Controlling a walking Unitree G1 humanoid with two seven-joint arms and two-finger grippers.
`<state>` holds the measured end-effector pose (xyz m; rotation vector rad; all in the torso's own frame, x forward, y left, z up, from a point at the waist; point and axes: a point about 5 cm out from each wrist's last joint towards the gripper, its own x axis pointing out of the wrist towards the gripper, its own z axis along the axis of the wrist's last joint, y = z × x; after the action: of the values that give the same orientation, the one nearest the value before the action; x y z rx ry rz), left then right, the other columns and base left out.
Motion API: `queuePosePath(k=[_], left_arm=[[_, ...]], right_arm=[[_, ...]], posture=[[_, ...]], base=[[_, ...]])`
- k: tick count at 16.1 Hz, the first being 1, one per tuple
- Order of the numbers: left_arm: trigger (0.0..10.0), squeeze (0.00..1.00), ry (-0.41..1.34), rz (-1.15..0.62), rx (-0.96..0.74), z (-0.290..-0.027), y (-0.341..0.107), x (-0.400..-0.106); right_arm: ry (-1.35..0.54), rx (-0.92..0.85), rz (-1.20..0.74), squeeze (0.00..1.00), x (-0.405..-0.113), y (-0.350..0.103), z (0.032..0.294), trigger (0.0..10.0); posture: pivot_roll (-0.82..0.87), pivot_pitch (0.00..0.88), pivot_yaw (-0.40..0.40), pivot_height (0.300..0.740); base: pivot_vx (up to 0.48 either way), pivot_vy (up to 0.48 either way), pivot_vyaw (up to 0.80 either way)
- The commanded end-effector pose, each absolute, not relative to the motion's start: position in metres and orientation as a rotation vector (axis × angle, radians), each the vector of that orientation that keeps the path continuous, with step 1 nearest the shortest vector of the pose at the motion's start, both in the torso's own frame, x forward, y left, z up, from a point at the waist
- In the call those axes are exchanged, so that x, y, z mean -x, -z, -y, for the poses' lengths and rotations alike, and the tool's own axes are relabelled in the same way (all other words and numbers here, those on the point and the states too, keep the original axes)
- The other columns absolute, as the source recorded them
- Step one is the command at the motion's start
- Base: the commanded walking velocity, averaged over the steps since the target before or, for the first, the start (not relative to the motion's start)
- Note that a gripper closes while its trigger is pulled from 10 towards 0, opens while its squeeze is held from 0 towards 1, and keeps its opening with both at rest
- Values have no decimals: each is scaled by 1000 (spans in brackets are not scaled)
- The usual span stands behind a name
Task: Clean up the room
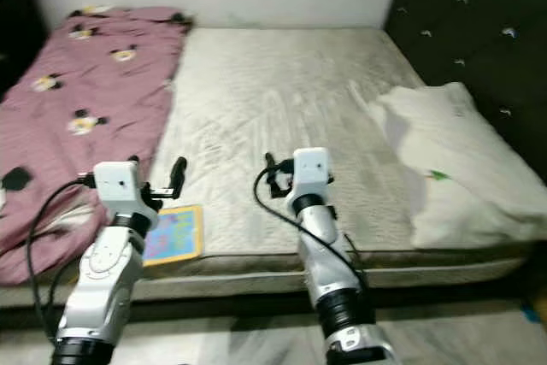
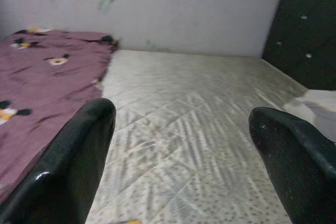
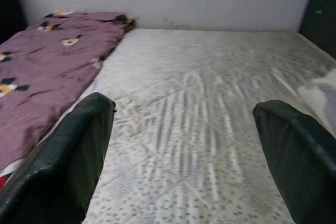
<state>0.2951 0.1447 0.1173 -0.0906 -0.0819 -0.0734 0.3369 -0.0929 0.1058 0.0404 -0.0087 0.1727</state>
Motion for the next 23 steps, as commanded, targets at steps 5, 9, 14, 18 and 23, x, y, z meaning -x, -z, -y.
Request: queuePosePath(k=[5,9,14,18,23], left_arm=[[10000,0,108,100,101,-140,-122,-295],[10000,0,111,98,101,-140,-122,-296],[10000,0,64,87,93,-140,-120,-298],[10000,0,58,83,104,-141,-120,-299],[10000,0,31,78,90,-144,-120,-299]], right_arm=[[-159,-23,16,0,-339,-106,98,10000],[-161,-14,15,0,-339,-105,98,10000],[-156,-6,13,0,-339,-103,100,10000],[-154,-2,14,0,-340,-103,101,10000],[-153,7,8,0,-340,-102,100,10000]], posture=[[39,44,-15,740],[39,44,-15,740],[42,43,-11,740],[43,51,-12,740],[44,54,-12,740]], base=[[315,0,-160],[330,0,0],[118,0,0],[0,71,0],[0,480,0]])
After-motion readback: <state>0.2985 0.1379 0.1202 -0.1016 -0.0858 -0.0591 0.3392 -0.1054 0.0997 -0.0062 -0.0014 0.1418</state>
